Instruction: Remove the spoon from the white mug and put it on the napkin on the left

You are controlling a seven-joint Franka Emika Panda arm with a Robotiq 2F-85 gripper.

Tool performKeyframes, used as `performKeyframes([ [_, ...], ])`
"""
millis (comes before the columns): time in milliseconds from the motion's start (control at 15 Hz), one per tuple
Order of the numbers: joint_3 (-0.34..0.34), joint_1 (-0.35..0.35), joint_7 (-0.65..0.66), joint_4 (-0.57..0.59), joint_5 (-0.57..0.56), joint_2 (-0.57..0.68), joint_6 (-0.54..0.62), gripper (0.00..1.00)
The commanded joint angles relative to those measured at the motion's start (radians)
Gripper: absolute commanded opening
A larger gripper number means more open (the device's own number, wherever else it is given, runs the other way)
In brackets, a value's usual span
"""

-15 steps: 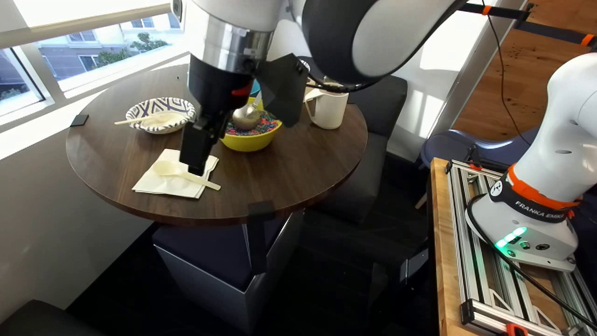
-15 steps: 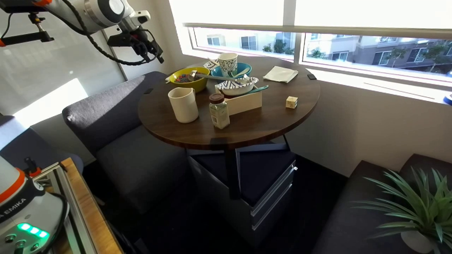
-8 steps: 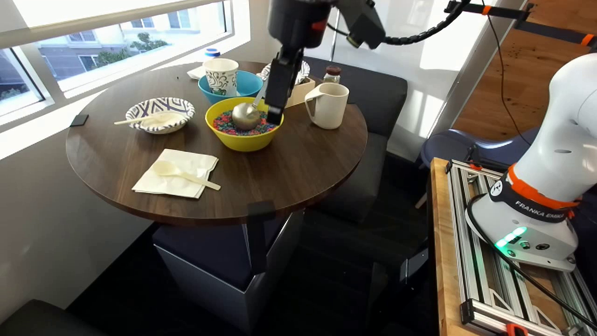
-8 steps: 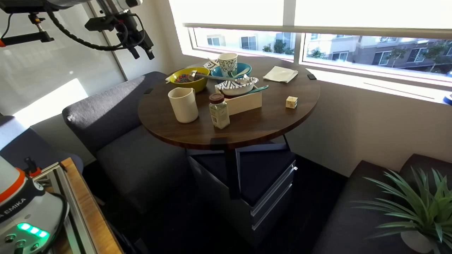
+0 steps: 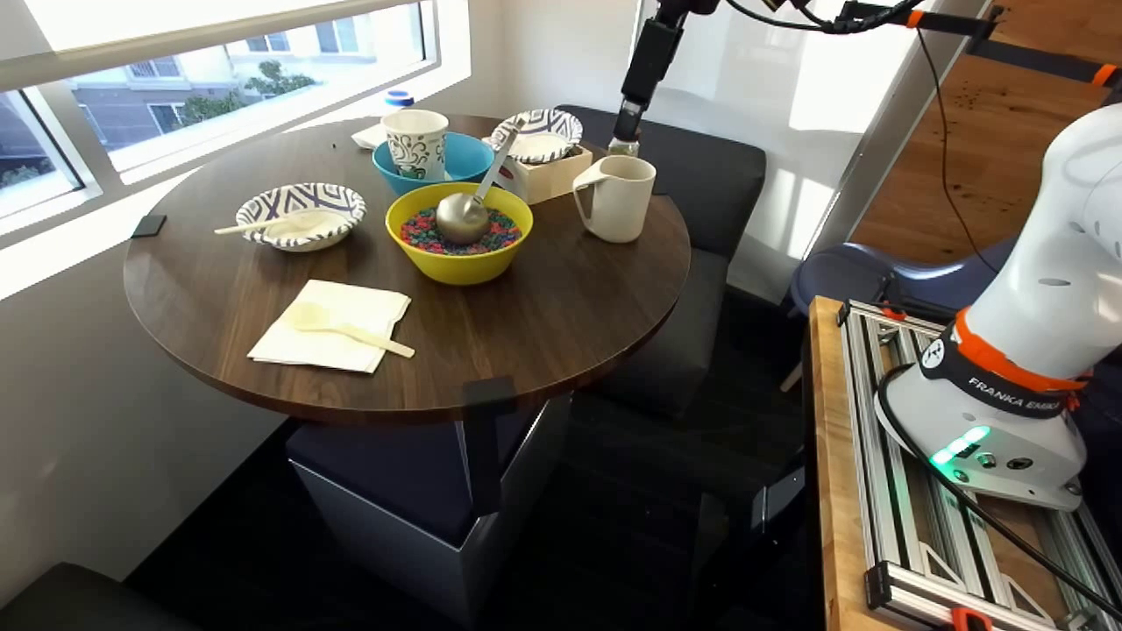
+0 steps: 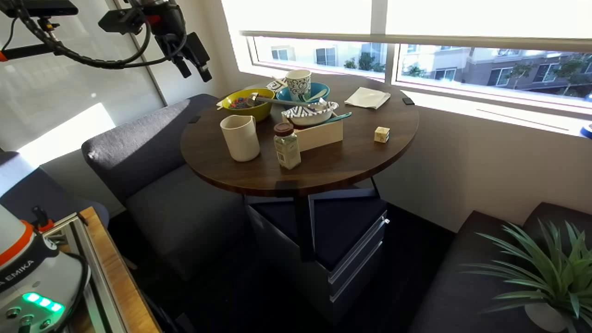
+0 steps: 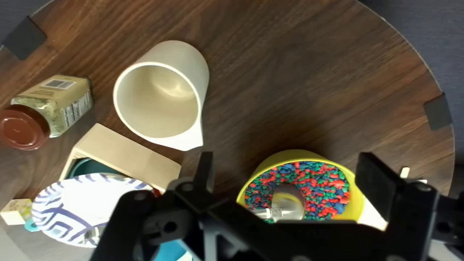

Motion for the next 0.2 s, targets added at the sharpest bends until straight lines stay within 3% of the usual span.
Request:
performKeyframes([
  [0,0.002,-0.014,-0.012,-0.008,0.005,-0.016,-0.004,1.00],
  [133,0.000,-0.013,-0.014,-0.018,0.005,-0.032,-0.004,1.00],
])
